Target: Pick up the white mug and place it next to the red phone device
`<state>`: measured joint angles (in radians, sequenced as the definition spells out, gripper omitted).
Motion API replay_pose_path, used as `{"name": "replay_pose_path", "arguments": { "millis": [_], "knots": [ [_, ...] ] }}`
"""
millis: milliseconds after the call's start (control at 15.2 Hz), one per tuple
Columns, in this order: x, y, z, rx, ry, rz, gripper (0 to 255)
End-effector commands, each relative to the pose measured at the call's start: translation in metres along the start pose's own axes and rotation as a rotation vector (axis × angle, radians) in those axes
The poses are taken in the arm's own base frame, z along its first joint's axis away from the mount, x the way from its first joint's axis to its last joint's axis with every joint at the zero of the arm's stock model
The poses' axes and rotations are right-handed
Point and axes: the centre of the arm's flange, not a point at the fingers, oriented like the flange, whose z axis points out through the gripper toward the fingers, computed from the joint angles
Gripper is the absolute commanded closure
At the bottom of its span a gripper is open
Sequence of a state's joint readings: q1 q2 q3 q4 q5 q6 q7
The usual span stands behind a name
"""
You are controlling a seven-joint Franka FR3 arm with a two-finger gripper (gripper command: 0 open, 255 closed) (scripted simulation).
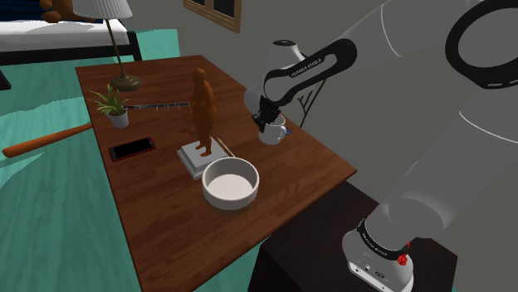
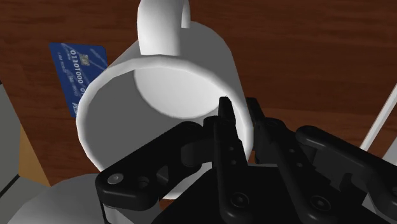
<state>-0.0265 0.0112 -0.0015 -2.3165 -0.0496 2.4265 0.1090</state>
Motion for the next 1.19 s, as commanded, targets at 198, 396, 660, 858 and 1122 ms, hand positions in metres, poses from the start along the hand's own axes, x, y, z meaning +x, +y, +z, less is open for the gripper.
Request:
{"name": "replay_pose_path", "arguments": {
  "millis": [198, 396, 660, 858, 1122],
  "knots": [
    [0.001, 0.000, -0.010, 0.000, 0.000, 0.000, 255],
    [0.003, 0.001, -0.026, 0.000, 0.000, 0.000, 255],
    [0.005, 0.001, -0.047, 0.000, 0.000, 0.000, 255],
    [0.006, 0.002, -0.063, 0.000, 0.000, 0.000, 255],
    [0.009, 0.002, -0.084, 0.000, 0.000, 0.000, 255]
  ]
}}
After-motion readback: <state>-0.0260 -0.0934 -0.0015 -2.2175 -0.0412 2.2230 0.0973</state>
